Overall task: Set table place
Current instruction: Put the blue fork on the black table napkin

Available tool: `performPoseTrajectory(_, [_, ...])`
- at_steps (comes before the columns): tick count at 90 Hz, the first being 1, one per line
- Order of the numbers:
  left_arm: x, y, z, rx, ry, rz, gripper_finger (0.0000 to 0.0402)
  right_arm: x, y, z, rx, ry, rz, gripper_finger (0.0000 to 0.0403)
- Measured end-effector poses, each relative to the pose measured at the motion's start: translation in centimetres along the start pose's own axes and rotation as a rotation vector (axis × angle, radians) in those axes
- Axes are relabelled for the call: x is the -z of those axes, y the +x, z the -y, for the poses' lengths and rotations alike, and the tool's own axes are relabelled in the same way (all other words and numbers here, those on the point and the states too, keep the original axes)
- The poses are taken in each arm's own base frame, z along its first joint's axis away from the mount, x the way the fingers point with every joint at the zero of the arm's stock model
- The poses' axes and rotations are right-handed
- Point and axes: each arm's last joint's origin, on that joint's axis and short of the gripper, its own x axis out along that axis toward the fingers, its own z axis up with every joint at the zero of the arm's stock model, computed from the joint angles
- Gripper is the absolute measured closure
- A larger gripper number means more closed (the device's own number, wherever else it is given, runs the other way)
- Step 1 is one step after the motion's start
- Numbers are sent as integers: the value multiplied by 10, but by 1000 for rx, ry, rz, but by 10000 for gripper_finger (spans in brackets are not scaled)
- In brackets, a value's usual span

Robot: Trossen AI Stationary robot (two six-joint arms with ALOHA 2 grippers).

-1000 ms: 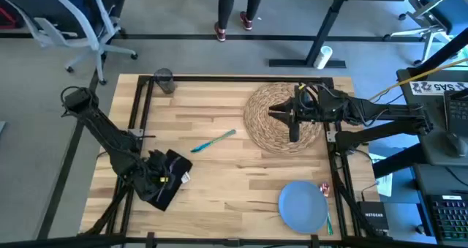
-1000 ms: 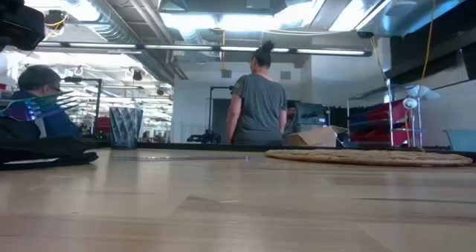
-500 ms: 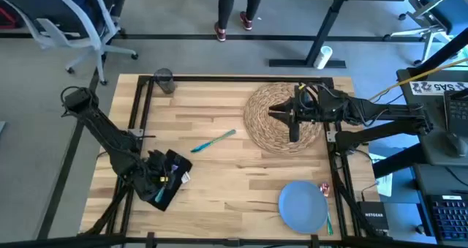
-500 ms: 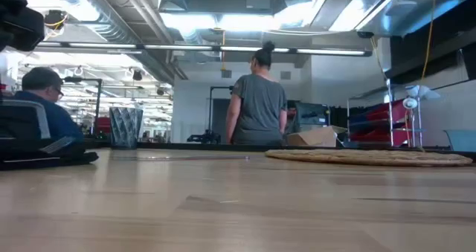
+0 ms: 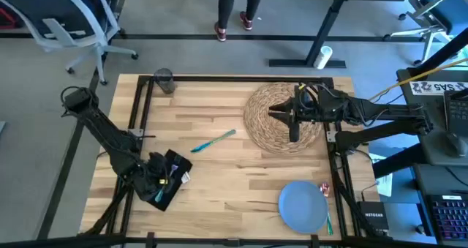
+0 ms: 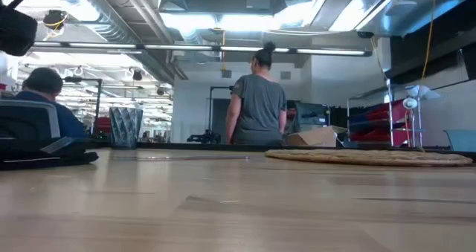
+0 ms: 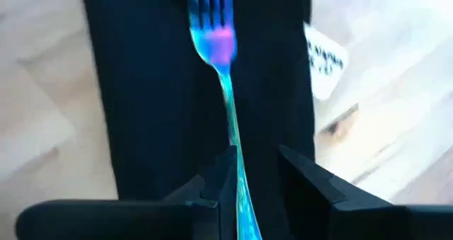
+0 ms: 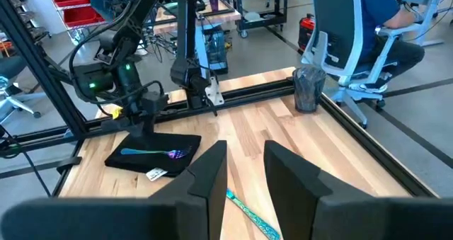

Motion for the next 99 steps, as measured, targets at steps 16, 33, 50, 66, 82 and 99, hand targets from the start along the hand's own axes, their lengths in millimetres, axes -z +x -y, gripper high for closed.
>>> performPoseTrajectory(16, [0,1,1,-7,-56,-33,365,0,0,0,0,-4,0,320])
performPoseTrajectory(33, [-8,3,2,-28,-165,-17,377,0,0,0,0,-4,-1,320])
performPoseTrajectory(50, [-18,6,3,-45,-208,4,365,0,0,0,0,-8,-1,320])
performPoseTrajectory(66, [-23,16,4,-95,-214,-9,351,0,0,0,0,-9,-2,320])
performPoseTrajectory(82, [-24,29,7,-140,-204,-30,326,0,0,0,0,-9,-3,320])
performPoseTrajectory(99, [-27,35,6,-173,-201,-25,306,0,0,0,1,-10,-3,320])
